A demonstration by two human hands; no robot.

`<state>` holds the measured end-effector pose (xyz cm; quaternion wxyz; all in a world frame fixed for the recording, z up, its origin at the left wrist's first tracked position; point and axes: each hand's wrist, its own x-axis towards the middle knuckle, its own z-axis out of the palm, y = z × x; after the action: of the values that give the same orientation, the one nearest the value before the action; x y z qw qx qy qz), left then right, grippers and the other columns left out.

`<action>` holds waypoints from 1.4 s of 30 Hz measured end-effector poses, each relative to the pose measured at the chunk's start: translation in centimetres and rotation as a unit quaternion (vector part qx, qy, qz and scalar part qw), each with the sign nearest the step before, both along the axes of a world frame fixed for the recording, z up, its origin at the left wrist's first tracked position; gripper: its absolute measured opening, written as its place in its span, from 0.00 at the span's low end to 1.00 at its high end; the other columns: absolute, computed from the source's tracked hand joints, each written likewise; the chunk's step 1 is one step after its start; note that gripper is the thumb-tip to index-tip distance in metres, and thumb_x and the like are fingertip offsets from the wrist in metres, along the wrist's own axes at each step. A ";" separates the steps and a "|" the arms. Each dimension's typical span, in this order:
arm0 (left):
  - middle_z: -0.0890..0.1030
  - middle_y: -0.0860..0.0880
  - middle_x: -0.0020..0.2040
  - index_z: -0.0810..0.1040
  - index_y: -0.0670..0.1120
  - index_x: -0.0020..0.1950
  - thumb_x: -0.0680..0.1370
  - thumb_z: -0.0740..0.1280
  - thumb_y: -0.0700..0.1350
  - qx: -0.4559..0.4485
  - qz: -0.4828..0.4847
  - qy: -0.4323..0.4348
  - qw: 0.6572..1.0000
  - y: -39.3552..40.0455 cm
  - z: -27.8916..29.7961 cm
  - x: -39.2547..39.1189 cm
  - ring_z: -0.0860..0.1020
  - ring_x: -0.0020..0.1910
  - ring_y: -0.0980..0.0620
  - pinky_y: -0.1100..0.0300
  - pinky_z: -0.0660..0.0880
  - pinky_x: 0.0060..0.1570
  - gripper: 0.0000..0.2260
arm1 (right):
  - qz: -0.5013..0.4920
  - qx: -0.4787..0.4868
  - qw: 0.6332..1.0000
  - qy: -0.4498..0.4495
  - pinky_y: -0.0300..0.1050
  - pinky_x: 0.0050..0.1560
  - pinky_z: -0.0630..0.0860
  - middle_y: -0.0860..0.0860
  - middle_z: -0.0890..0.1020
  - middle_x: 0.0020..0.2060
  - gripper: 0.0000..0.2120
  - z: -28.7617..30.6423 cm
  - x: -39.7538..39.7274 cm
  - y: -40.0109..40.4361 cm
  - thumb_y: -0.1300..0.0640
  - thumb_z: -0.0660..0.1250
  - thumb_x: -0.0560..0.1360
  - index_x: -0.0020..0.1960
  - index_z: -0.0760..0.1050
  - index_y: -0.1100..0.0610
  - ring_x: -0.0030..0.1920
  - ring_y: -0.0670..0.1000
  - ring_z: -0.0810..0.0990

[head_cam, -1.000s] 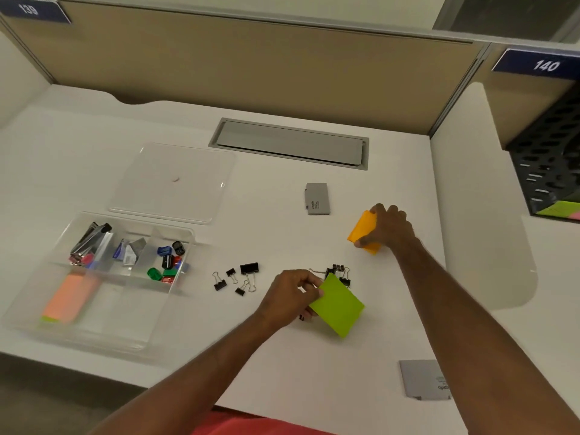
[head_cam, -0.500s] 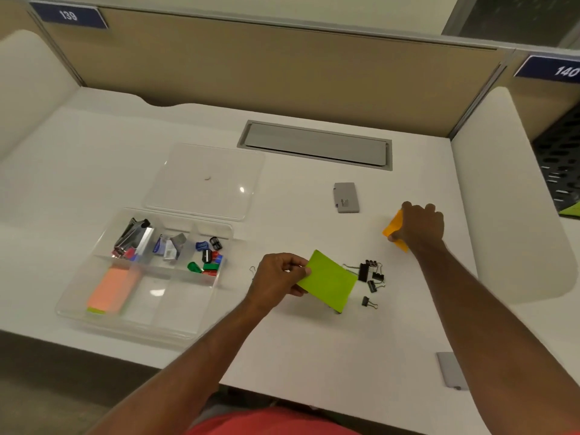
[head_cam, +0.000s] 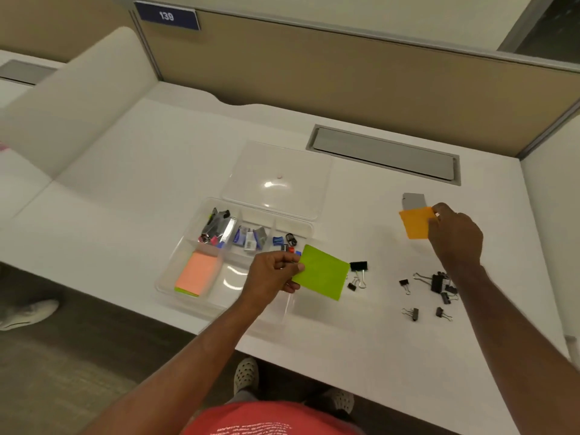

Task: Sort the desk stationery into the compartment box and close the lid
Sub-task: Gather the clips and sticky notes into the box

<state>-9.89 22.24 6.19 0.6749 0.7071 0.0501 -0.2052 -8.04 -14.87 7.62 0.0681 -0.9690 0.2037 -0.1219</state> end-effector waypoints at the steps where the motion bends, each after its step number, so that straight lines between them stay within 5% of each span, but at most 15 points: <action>1: 0.85 0.42 0.38 0.83 0.41 0.50 0.75 0.73 0.36 -0.001 0.010 -0.003 1.000 1.4 0.2 0.2 0.82 0.27 0.48 0.57 0.81 0.30 0.05 | 0.002 0.017 1.000 -0.017 0.57 0.43 0.77 0.64 0.81 0.42 0.11 0.2 0.2 1.4 0.57 0.63 0.79 0.60 0.75 0.59 0.43 0.67 0.79; 6: 0.84 0.42 0.36 0.81 0.39 0.51 0.75 0.72 0.35 -0.022 0.096 0.001 0.995 8.7 0.7 1.5 0.82 0.28 0.46 0.56 0.82 0.30 0.06 | 0.024 0.120 0.987 -0.106 0.50 0.43 0.75 0.59 0.85 0.44 0.12 0.8 1.4 8.3 0.51 0.67 0.79 0.59 0.75 0.55 0.43 0.63 0.82; 11: 0.86 0.41 0.40 0.80 0.42 0.51 0.75 0.73 0.37 -0.057 0.185 -0.014 0.981 16.1 1.4 2.5 0.85 0.35 0.40 0.56 0.81 0.29 0.06 | 0.074 0.192 0.971 -0.125 0.41 0.37 0.65 0.48 0.78 0.30 0.11 1.2 3.1 14.8 0.52 0.67 0.78 0.56 0.76 0.57 0.32 0.51 0.75; 16: 0.85 0.40 0.40 0.79 0.42 0.51 0.75 0.73 0.38 -0.029 0.204 -0.002 0.979 22.0 1.0 2.5 0.85 0.36 0.39 0.53 0.82 0.31 0.07 | 0.125 0.269 0.943 -0.152 0.36 0.33 0.67 0.45 0.76 0.27 0.07 2.2 4.7 21.3 0.51 0.68 0.79 0.54 0.75 0.53 0.28 0.43 0.73; 19: 0.85 0.44 0.37 0.81 0.44 0.48 0.76 0.73 0.43 0.130 0.133 0.001 0.982 24.3 -0.2 1.8 0.85 0.33 0.45 0.52 0.82 0.33 0.04 | 0.152 0.295 0.930 -0.155 0.35 0.33 0.69 0.48 0.77 0.28 0.06 2.6 5.8 25.0 0.50 0.68 0.79 0.53 0.75 0.49 0.28 0.44 0.73; 21: 0.84 0.49 0.33 0.81 0.50 0.42 0.76 0.72 0.51 0.315 0.070 -0.047 0.945 25.3 -1.0 1.3 0.83 0.31 0.51 0.54 0.81 0.35 0.06 | 0.168 0.304 0.926 -0.149 0.35 0.33 0.70 0.49 0.78 0.29 0.06 2.6 6.2 27.2 0.50 0.68 0.79 0.53 0.74 0.48 0.30 0.46 0.76; 23: 0.82 0.52 0.32 0.80 0.52 0.38 0.76 0.70 0.55 0.406 0.047 -0.085 0.909 25.8 -1.4 1.1 0.81 0.32 0.54 0.55 0.80 0.36 0.10 | 0.182 0.309 0.924 -0.133 0.35 0.34 0.71 0.47 0.79 0.29 0.06 2.2 6.4 29.3 0.50 0.68 0.79 0.54 0.74 0.48 0.32 0.45 0.78; 28: 0.77 0.55 0.28 0.77 0.54 0.39 0.76 0.70 0.57 0.444 0.025 -0.132 0.886 26.1 -1.6 1.8 0.76 0.30 0.59 0.61 0.70 0.31 0.10 | 0.221 0.322 0.918 -0.063 0.42 0.37 0.75 0.47 0.80 0.30 0.08 0.9 6.4 34.0 0.50 0.69 0.78 0.55 0.77 0.51 0.34 0.47 0.80; 36: 0.83 0.52 0.38 0.83 0.54 0.50 0.79 0.64 0.60 0.499 -0.046 -0.178 0.847 25.8 -2.5 2.5 0.81 0.39 0.52 0.59 0.77 0.39 0.13 | 0.324 0.253 0.908 0.082 0.40 0.34 0.65 0.44 0.76 0.32 0.10 -0.5 6.6 38.9 0.49 0.68 0.78 0.58 0.79 0.48 0.35 0.46 0.76; 42: 0.82 0.53 0.43 0.81 0.51 0.54 0.80 0.65 0.51 0.478 0.003 -0.239 0.845 25.3 -2.5 2.4 0.80 0.39 0.54 0.56 0.78 0.39 0.08 | 0.409 0.142 0.872 0.227 0.44 0.50 0.72 0.48 0.82 0.57 0.20 -1.6 6.5 41.4 0.44 0.66 0.78 0.69 0.75 0.48 0.56 0.49 0.78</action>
<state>-7.49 47.55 3.70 0.2454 0.9690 -0.0192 0.0216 -1.52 26.57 6.00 0.2003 -0.9468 -0.1862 0.1699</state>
